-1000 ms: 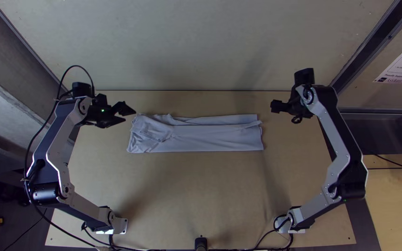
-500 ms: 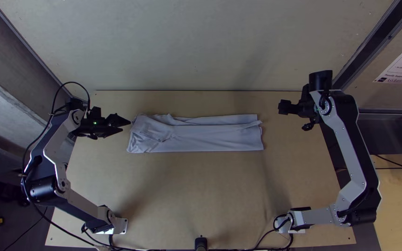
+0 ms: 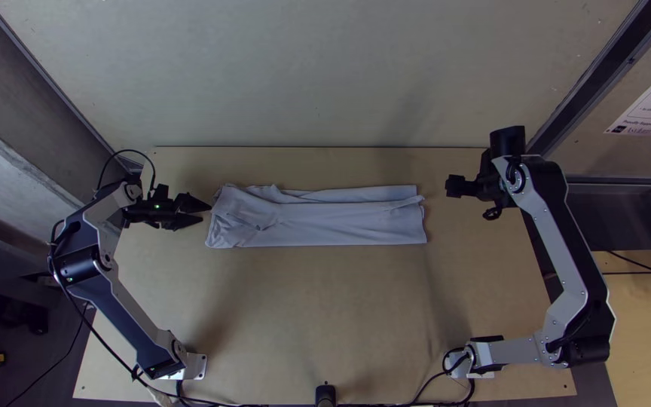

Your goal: Fold the t-shirt

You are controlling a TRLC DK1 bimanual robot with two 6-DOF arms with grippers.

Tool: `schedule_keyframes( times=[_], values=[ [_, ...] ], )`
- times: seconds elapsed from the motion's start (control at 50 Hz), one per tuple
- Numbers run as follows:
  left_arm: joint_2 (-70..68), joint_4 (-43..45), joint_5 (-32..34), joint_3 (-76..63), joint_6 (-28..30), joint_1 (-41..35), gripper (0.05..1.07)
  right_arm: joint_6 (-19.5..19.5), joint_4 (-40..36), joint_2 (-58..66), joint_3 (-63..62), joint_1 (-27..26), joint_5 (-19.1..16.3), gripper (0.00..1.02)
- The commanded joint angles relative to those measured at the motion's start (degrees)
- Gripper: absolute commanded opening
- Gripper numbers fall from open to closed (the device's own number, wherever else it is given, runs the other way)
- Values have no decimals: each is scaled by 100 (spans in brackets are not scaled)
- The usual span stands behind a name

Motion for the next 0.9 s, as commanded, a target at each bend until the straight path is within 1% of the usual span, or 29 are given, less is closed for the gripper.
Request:
schedule_keyframes(
  times=[0.0, 0.12, 0.24, 0.38, 0.5, 0.58, 0.64, 0.7, 0.78, 0.82, 0.86, 0.88],
  values=[
    [257, -162, 98, 174, 235, -9, 103, -92, 40, -8, -166, 63, 20, 99],
    [451, -188, 159, 165, 226, -167, 103, -92, 84, 44, -184, 151, 20, 99],
    [521, -267, 353, 165, 191, -334, 103, -92, 154, 44, -175, 222, 20, 99],
    [451, -285, 370, 95, 147, -712, 103, -84, 172, 97, -175, 248, 20, 99],
    [371, -241, 353, 60, -90, -1090, 103, -40, 190, 115, -166, 318, 20, 99],
    [363, -153, 300, 51, -354, -1380, 103, -13, 181, 115, -184, 371, 20, 99],
    [310, 49, 115, -10, -591, -1599, 103, 13, 190, 115, -184, 406, 20, 99],
    [196, 410, -140, -151, -952, -1828, 103, 39, 181, 115, -192, 450, 20, 99],
    [11, 849, -623, -353, -1347, -2144, 103, 66, 181, 97, -236, 476, 20, 99],
    [-50, 1025, -1054, -415, -1611, -2294, 103, 101, 181, 88, -263, 485, 20, 99],
    [-77, 1034, -1300, -432, -1751, -2417, 102, 119, 190, 80, -298, 494, 20, 99],
    [-86, 1034, -1388, -432, -1839, -2461, 100, 127, 190, 71, -315, 494, 20, 99]
  ],
)
